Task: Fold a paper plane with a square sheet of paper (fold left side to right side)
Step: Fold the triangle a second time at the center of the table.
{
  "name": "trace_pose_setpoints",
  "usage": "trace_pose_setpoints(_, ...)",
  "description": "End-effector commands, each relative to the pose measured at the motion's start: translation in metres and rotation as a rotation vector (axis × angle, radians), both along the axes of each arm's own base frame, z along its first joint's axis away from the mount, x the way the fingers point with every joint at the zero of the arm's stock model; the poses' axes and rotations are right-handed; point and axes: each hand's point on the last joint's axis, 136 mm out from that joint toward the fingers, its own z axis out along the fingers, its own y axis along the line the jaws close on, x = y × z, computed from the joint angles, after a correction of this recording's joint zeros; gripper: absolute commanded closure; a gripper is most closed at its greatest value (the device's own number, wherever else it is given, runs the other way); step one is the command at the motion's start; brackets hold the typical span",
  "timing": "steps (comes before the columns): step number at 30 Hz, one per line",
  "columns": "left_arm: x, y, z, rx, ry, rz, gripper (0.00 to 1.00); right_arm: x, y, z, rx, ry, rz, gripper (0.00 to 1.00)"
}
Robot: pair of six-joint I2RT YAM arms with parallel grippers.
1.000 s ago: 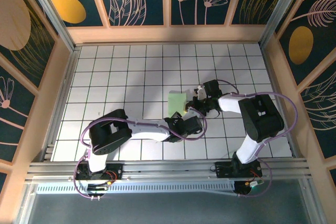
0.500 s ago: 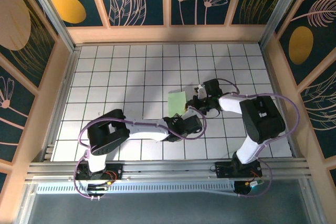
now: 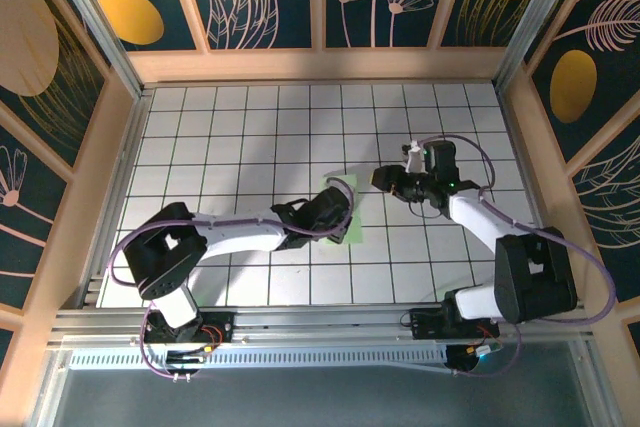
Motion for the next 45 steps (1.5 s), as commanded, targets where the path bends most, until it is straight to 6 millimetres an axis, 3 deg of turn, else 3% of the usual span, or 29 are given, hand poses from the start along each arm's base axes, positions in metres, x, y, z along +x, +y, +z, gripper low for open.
trace_pose_setpoints(1, -0.013, -0.018, 0.012, -0.199, 0.123, -0.056, 1.00, -0.027, -0.002, -0.017, -0.020, 0.047, 0.056, 0.62)
trace_pose_setpoints(7, -0.003, -0.007, 0.007, -0.346, 0.245, 0.003, 1.00, -0.059, 0.002, -0.031, 0.015, 0.088, 0.103, 0.94)
trace_pose_setpoints(9, -0.003, -0.008, 0.010, -0.403, 0.273, 0.000, 1.00, -0.069, 0.007, -0.036, 0.031, 0.106, 0.115, 1.00)
trace_pose_setpoints(14, 0.000, -0.007, 0.005, -0.435, 0.308, 0.018, 1.00, -0.092, 0.031, -0.055, 0.036, 0.157, 0.174, 1.00)
trace_pose_setpoints(17, 0.000, -0.009, 0.007, -0.459, 0.320, 0.022, 1.00, -0.098, 0.041, -0.065, 0.015, 0.177, 0.196, 1.00)
trace_pose_setpoints(23, 0.001, -0.005, -0.009, -0.435, 0.349, 0.054, 1.00, -0.102, 0.053, -0.077, 0.003, 0.217, 0.234, 1.00)
trace_pose_setpoints(45, 0.005, 0.015, -0.027, -0.350, 0.334, 0.060, 1.00, -0.111, 0.034, -0.120, -0.166, 0.339, 0.216, 1.00)
